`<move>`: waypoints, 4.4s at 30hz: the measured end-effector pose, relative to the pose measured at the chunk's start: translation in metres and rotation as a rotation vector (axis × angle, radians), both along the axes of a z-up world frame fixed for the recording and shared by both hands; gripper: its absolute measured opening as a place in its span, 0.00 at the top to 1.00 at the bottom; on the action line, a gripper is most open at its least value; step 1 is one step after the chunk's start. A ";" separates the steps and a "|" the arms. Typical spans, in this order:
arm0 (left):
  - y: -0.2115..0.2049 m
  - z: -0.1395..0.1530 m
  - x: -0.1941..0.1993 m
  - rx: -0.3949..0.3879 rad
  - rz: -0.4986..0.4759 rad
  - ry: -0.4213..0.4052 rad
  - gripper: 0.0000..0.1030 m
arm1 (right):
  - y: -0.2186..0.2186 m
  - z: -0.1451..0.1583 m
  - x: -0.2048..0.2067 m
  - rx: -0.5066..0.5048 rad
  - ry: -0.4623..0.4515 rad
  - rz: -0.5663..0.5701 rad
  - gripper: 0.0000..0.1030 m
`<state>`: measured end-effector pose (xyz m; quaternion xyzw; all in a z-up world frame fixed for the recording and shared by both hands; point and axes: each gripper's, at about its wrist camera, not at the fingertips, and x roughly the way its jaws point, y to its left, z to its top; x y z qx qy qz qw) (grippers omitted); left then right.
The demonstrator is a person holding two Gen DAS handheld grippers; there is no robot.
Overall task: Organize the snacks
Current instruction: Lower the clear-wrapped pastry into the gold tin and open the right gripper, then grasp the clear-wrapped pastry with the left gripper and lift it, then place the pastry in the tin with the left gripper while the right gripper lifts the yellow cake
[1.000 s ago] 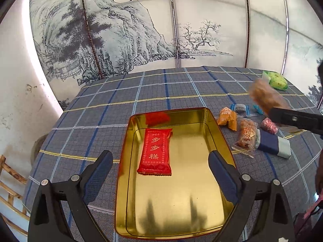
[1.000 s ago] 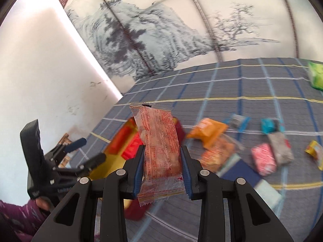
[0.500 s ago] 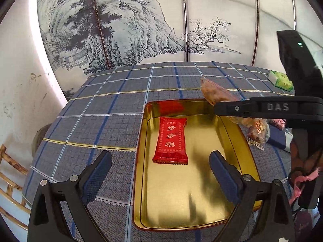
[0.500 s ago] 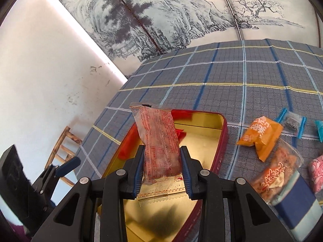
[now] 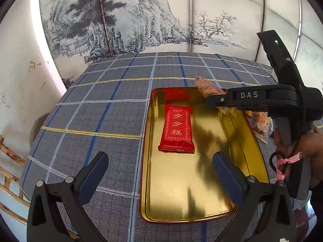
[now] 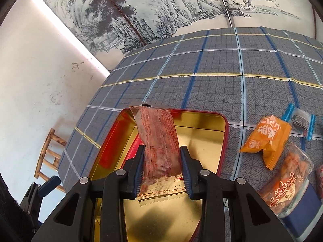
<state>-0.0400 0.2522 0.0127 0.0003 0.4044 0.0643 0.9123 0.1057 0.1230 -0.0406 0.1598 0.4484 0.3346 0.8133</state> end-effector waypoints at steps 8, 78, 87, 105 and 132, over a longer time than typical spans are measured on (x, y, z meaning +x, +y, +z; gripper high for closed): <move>0.011 -0.002 -0.003 -0.061 0.046 0.044 0.01 | 0.001 0.004 0.002 -0.012 -0.025 -0.026 0.64; -0.194 -0.057 0.163 -0.185 -0.459 0.428 0.68 | -0.350 -0.094 -0.115 -0.102 -0.108 -0.472 0.20; -0.173 -0.019 0.085 -0.366 -0.443 0.323 0.68 | -0.346 -0.072 -0.109 -0.104 -0.162 -0.429 0.20; -0.162 0.019 0.039 -0.360 -0.458 0.225 0.68 | -0.306 -0.079 -0.014 -0.373 -0.161 -0.253 0.75; -0.074 0.013 0.017 -0.263 -0.274 0.088 0.67 | -0.339 -0.090 -0.036 -0.267 -0.049 -0.528 0.75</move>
